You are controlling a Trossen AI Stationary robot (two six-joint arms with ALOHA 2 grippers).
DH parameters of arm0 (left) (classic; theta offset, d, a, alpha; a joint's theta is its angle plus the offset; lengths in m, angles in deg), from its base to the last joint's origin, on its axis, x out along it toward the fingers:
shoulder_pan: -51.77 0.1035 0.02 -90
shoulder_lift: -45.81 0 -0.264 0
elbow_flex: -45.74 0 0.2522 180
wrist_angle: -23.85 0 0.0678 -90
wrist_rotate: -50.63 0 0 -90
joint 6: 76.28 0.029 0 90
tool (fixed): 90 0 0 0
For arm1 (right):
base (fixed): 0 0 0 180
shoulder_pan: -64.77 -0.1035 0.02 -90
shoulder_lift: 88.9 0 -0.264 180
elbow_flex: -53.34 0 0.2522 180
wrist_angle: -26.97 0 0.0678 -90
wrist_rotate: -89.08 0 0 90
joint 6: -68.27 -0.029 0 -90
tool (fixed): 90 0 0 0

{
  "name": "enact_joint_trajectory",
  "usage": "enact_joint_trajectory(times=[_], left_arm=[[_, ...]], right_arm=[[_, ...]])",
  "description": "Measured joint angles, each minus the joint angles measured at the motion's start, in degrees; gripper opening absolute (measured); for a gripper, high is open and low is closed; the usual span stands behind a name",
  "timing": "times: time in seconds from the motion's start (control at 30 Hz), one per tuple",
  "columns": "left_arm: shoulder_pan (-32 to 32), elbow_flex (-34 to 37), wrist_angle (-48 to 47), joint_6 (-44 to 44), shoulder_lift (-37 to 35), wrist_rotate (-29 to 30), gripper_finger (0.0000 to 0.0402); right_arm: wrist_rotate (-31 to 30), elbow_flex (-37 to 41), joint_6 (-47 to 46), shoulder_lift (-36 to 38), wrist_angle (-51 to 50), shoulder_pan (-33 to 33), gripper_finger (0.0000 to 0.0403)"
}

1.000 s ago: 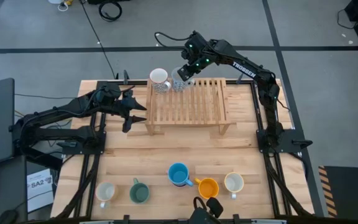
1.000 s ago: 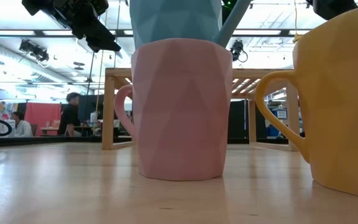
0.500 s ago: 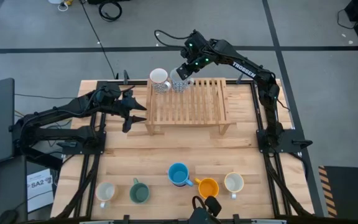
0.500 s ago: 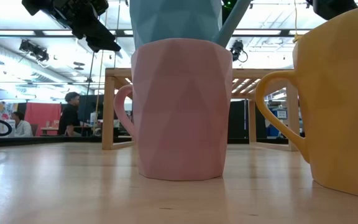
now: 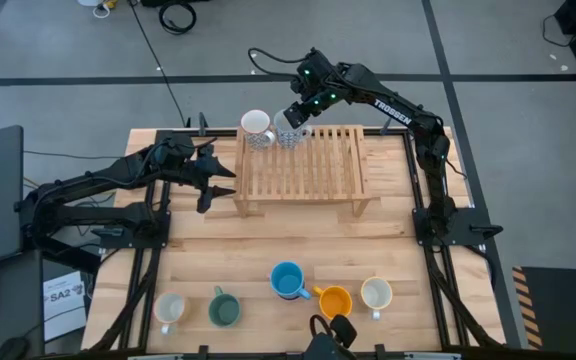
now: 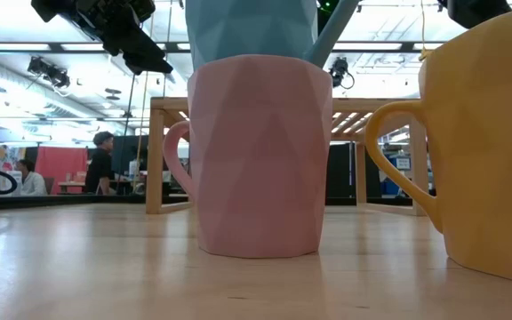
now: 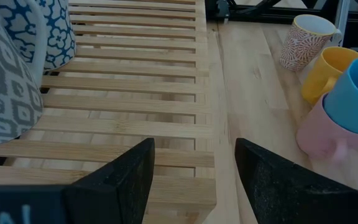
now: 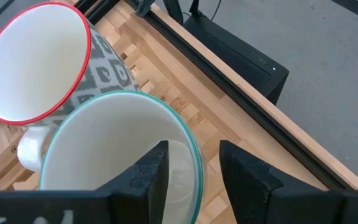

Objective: Place coffee mugs
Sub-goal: Put the orange mug on the shelf

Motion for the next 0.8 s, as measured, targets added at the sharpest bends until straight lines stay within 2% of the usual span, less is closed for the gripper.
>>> enact_joint_trajectory(times=[0.4, 0.57, 0.8], left_arm=[[0.0, 0.0, 0.0, 0.0, 0.0, 0.0, 0.0231], [0.0, 0.0, 0.0, -0.01, 0.0, 0.01, 0.0231], [0.0, 0.0, 0.0, -0.02, 0.01, 0.01, 0.0231]], right_arm=[[0.13, -0.01, 0.02, 0.02, 0.22, 0.17, 0.0149], [3.08, 0.0, 0.02, 0.02, 0.22, 0.55, 0.0149], [4.15, 0.0, 0.01, 0.02, 0.22, 1.54, 0.0149]])
